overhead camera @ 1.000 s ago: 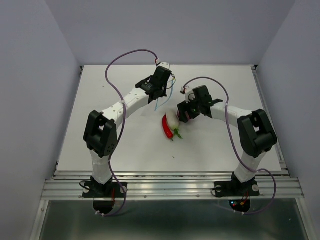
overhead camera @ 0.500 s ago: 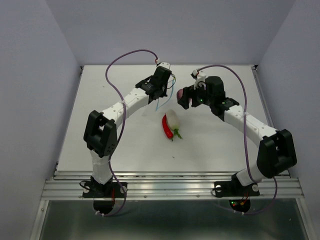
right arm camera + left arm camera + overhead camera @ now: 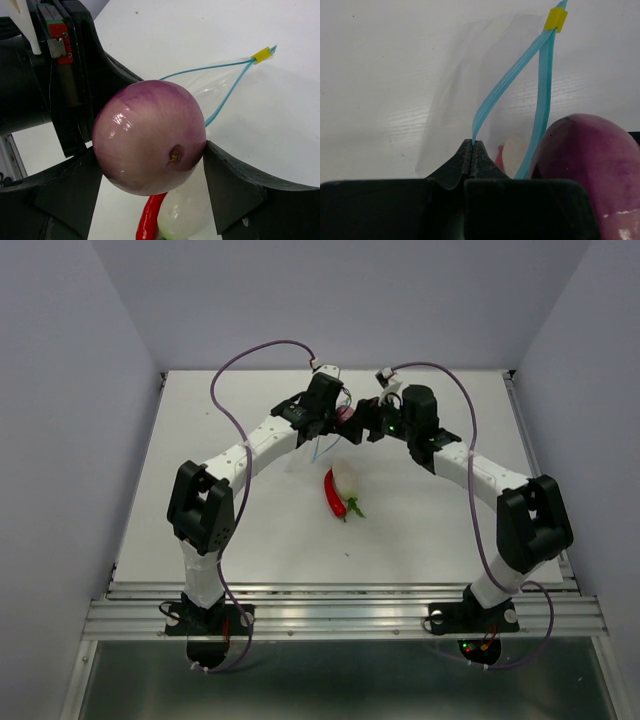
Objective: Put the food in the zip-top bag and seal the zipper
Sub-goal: Place the food into the zip-top bag
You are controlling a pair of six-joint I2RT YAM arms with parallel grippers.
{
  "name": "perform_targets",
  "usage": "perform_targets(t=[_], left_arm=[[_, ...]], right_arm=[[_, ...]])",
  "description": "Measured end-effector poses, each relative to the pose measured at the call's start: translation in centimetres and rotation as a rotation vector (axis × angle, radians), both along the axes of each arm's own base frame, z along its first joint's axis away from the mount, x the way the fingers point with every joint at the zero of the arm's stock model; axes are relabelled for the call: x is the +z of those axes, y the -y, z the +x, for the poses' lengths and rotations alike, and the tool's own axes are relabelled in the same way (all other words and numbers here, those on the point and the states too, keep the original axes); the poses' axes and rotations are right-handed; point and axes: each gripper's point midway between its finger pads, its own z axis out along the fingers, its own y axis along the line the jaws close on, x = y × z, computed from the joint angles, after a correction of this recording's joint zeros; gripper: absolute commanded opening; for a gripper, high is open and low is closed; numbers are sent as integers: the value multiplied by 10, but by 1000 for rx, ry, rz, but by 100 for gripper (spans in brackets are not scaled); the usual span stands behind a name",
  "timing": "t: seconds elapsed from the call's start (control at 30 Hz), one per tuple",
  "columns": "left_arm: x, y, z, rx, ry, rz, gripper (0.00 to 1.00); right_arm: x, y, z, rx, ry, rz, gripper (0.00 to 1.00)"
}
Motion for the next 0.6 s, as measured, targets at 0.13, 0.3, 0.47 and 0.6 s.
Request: perform_targets(t=[0.13, 0.3, 0.47, 0.6], left_arm=[[-3, 1, -2, -4, -11, -7, 0], [-4, 3, -4, -8, -20, -19, 0], [-5, 4, -4, -5, -23, -26, 0], [-5, 3, -4, 0, -24, -27, 0]], right_arm=[[2, -6, 8, -5, -9, 32, 48], [0, -9, 18, -27, -18, 54, 49], [-13, -13, 23, -47, -42, 53, 51], [-30, -13, 27, -69, -74, 31, 51]])
